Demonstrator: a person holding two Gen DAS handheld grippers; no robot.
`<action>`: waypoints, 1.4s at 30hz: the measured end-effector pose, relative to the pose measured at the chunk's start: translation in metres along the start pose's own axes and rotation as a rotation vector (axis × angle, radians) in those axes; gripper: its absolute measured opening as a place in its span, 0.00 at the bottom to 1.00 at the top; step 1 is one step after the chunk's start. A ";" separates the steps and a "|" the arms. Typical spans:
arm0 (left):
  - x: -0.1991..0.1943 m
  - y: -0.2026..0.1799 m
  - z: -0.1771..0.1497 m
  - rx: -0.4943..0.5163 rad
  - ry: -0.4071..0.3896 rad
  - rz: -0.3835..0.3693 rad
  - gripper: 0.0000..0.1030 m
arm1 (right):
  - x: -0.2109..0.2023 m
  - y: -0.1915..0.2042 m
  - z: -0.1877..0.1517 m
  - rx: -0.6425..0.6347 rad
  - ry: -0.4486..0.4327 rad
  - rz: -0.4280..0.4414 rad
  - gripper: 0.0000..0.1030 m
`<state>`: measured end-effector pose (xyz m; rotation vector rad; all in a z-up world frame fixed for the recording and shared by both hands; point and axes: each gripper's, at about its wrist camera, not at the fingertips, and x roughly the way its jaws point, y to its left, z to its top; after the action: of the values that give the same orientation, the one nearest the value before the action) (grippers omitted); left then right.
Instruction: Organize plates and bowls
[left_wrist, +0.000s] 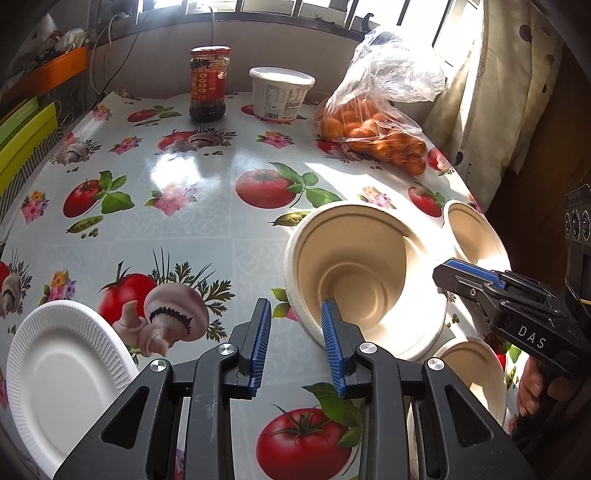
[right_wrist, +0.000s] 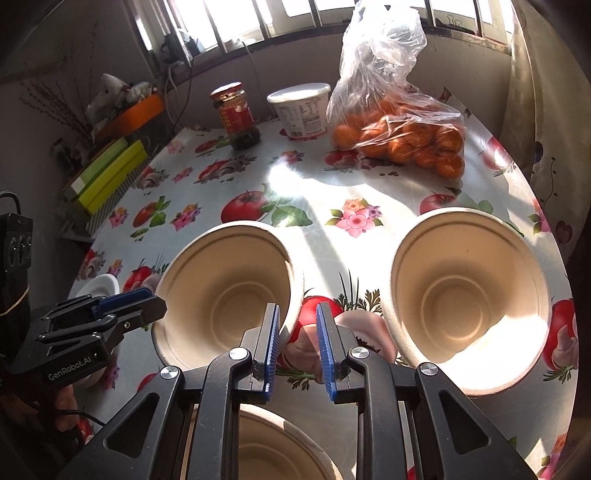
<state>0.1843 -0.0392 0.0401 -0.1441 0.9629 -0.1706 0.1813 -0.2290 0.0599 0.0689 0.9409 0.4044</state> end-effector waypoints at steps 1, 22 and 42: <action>0.001 0.000 0.000 0.002 0.002 0.001 0.29 | 0.001 0.000 0.000 0.002 0.003 -0.001 0.20; 0.001 -0.007 0.000 0.032 -0.014 0.012 0.16 | 0.006 0.000 -0.002 0.019 0.013 0.021 0.14; -0.021 -0.013 0.004 0.060 -0.072 0.022 0.15 | -0.015 0.006 -0.002 0.026 -0.039 0.019 0.14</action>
<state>0.1742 -0.0474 0.0619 -0.0837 0.8866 -0.1727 0.1704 -0.2292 0.0715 0.1090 0.9075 0.4071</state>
